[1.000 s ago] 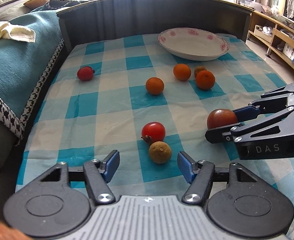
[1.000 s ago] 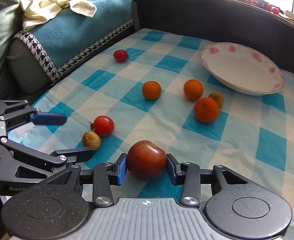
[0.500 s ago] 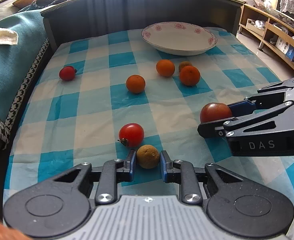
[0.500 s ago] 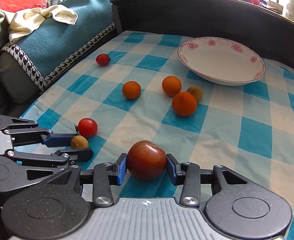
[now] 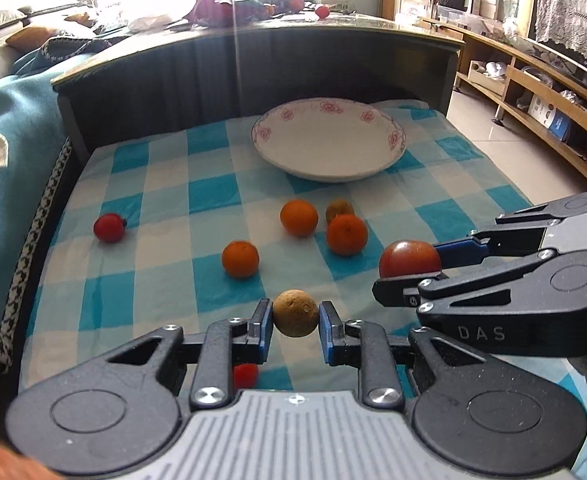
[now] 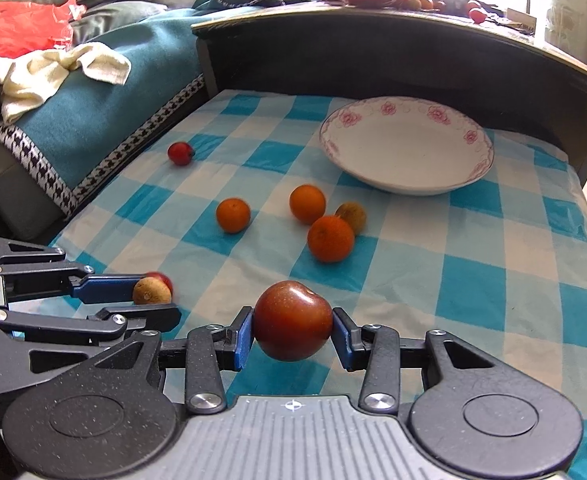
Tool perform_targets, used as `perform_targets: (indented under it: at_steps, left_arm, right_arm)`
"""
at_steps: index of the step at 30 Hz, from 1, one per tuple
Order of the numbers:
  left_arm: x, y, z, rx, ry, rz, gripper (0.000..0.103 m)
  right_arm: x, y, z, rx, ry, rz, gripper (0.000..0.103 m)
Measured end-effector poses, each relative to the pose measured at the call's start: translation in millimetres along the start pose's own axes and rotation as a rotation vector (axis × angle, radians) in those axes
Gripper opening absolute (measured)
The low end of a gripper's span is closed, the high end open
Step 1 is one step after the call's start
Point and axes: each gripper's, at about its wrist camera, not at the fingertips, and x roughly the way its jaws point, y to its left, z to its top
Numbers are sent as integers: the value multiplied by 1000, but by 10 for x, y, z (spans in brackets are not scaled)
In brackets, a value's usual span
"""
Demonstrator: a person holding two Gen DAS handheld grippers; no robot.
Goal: Organize fruits
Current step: 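Carry both fruits into the white flowered plate and open both tools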
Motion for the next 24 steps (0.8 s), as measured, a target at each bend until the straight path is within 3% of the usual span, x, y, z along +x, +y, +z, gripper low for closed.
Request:
perform_targets:
  at_steps: [12,24]
  left_arm:
    - [572,102,805,-3,-69,-30,33]
    - [1094,64,1130,31,-71,-51,33]
  right_arm:
    - [144,-421,524,65,-66,-88,35]
    - [514,-813,888,48,-87,-153,35]
